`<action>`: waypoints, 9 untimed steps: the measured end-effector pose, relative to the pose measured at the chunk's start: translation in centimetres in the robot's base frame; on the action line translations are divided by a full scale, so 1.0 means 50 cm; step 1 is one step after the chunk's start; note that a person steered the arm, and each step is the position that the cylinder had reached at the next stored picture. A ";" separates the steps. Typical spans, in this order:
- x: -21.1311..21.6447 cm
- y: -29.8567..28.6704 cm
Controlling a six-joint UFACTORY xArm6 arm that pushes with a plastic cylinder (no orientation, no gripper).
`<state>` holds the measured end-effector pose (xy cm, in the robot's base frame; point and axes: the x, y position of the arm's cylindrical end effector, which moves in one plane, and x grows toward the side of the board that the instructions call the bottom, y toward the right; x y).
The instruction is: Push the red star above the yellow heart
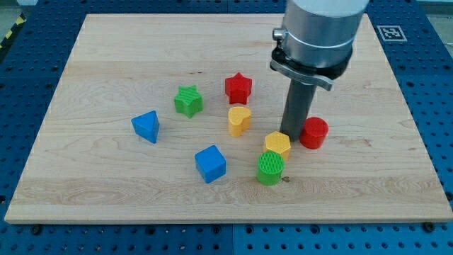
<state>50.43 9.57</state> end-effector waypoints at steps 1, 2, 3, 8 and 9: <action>0.040 0.004; 0.060 0.052; 0.060 0.102; -0.127 -0.004; -0.164 -0.055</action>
<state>42.25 6.84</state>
